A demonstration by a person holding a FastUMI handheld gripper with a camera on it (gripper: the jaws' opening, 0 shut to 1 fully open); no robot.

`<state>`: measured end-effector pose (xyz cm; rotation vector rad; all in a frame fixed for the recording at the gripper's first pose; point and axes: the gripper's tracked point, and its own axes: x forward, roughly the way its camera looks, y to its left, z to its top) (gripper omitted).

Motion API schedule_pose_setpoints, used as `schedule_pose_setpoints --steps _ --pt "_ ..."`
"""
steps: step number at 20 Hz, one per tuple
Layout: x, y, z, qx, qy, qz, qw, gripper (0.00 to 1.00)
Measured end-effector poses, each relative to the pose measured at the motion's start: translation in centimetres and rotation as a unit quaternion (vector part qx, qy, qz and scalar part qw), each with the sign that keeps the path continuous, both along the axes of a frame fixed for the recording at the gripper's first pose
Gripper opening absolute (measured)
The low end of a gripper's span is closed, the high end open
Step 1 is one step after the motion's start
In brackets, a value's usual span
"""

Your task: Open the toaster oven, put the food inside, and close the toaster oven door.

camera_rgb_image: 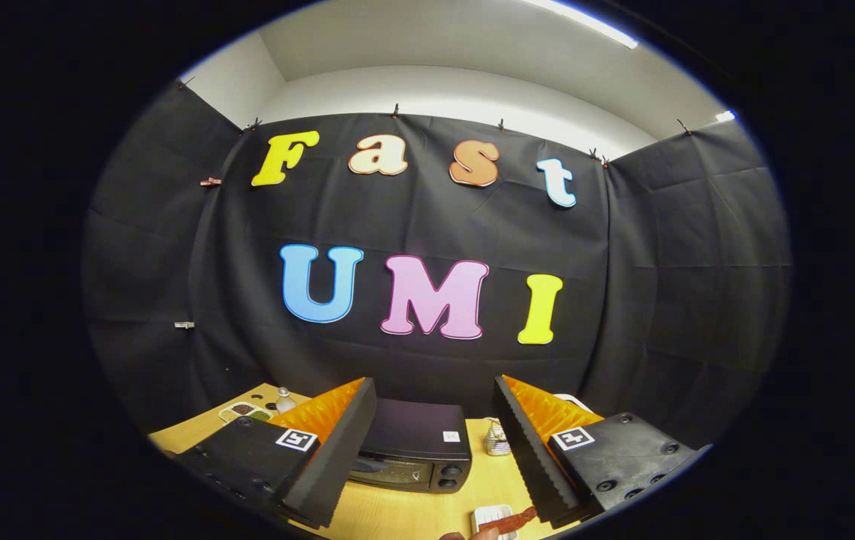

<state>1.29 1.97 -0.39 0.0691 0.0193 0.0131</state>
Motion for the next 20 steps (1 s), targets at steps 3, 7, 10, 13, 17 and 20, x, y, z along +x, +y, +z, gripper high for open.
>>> schedule_pose_setpoints --steps 3,7,10,13,17,20 --pt "1.7 3.0 -1.8 0.017 0.008 0.018 1.000 0.97" --pt "4.4 7.2 -6.4 0.032 0.039 0.037 0.998 0.97" --pt "6.6 9.8 -10.9 0.031 0.081 0.044 0.995 0.97" --pt "8.0 11.5 -15.5 0.039 0.129 0.050 0.990 0.97" --pt "9.4 13.0 -20.7 0.040 0.180 0.050 0.982 0.98" --pt "10.4 12.9 -23.2 0.028 0.204 0.042 0.978 0.98"
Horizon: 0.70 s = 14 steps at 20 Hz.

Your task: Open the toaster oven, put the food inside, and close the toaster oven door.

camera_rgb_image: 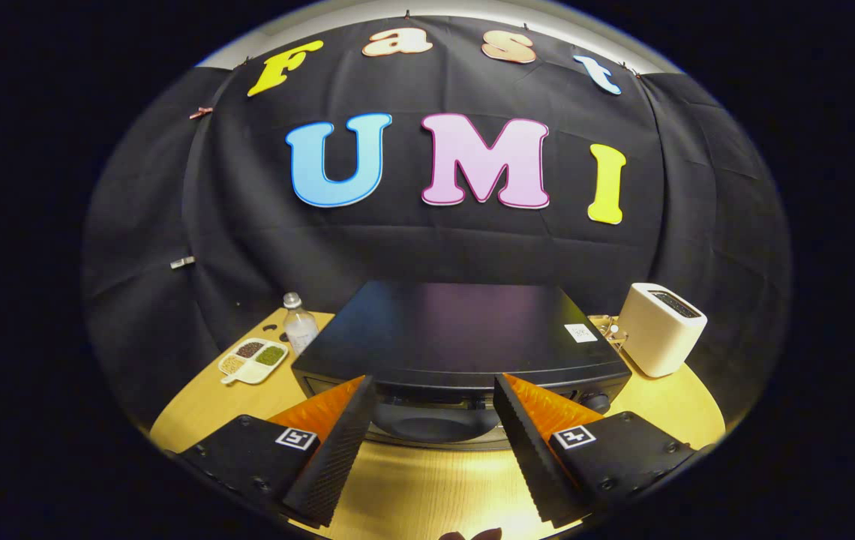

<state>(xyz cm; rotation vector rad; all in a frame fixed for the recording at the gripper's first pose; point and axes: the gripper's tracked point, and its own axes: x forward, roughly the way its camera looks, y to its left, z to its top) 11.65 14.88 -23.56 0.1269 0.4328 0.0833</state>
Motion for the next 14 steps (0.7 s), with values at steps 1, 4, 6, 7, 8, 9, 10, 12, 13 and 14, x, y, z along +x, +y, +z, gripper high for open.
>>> schedule_pose_setpoints --steps 1,4,6,7,8,9,10,12,13,14 --pt "0.2 -0.1 -0.6 0.001 0.009 -0.003 1.000 0.98" --pt "0.4 0.4 -2.0 0.018 0.035 -0.015 0.999 0.98" --pt "0.9 0.5 -2.3 0.010 0.034 -0.021 0.999 0.98" --pt "1.4 0.2 -2.4 0.008 0.035 -0.032 0.999 0.98" --pt "1.4 0.0 -2.9 0.008 0.047 -0.038 0.998 0.98" --pt "1.2 0.0 -2.3 0.005 0.041 -0.040 0.998 0.99" --pt "1.2 0.2 -2.8 -0.002 0.046 -0.037 0.998 0.98" --pt "0.7 0.1 -2.8 -0.001 0.042 -0.037 0.998 0.99" --pt "0.4 0.1 -2.6 0.002 0.041 -0.036 0.999 0.99" --pt "-0.2 0.2 -2.7 0.003 0.045 -0.035 0.998 0.99"
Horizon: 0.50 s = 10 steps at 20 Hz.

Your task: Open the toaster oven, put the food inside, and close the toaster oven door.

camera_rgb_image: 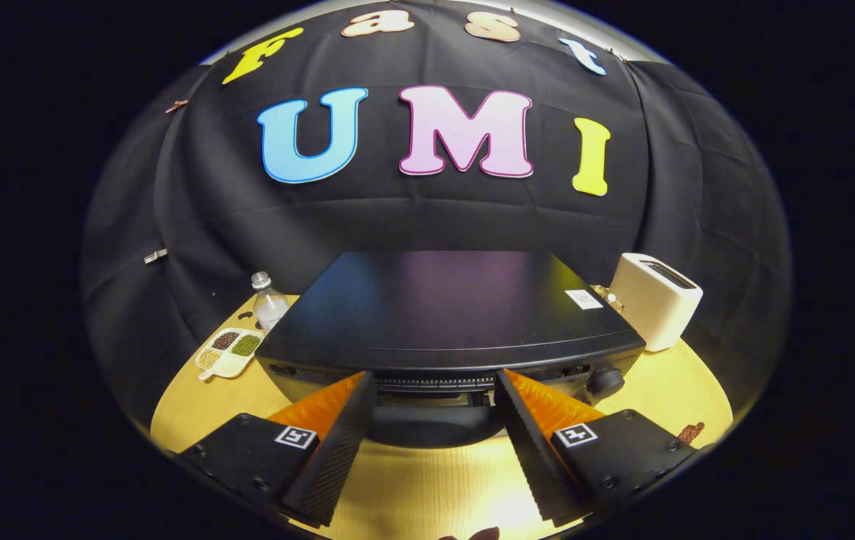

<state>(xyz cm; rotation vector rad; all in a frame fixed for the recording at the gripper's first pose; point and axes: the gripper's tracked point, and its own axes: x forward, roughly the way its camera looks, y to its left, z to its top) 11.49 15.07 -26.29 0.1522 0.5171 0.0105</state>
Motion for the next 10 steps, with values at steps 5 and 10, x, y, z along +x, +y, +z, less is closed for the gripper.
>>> schedule_pose_setpoints --steps 5,10 --pt "-3.5 0.0 -0.7 0.014 0.005 0.003 1.000 0.99" --pt "-7.0 0.5 -2.4 0.007 0.017 0.008 1.000 0.98"
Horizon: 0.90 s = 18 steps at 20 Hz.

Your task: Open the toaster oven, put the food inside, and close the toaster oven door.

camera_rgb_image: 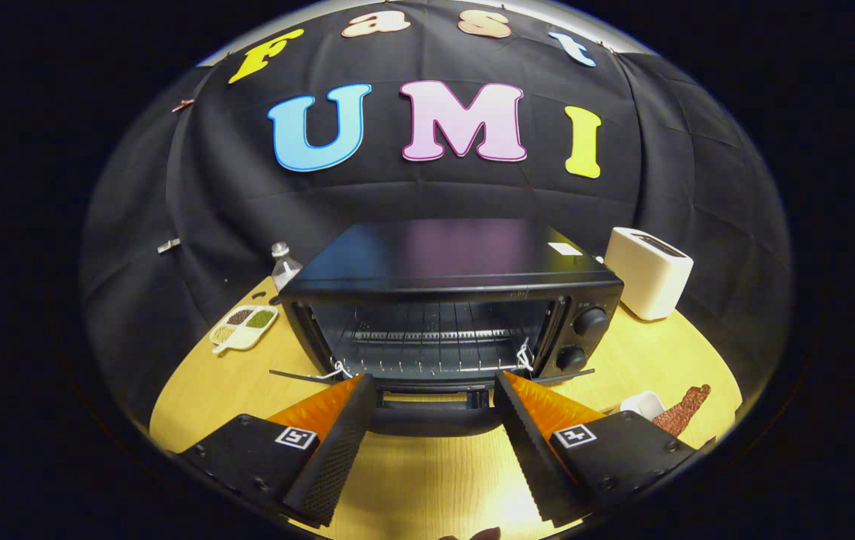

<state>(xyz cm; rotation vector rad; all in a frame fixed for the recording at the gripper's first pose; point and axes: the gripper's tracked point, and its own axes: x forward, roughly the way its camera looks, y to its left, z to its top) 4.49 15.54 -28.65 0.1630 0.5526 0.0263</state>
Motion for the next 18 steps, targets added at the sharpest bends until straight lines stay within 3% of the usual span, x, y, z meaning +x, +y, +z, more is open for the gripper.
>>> schedule_pose_setpoints --steps 13,18 --pt "-7.0 0.7 -8.4 -0.018 0.126 0.037 0.991 0.98" --pt "-8.5 0.9 -9.7 -0.023 0.145 0.059 0.987 0.98"
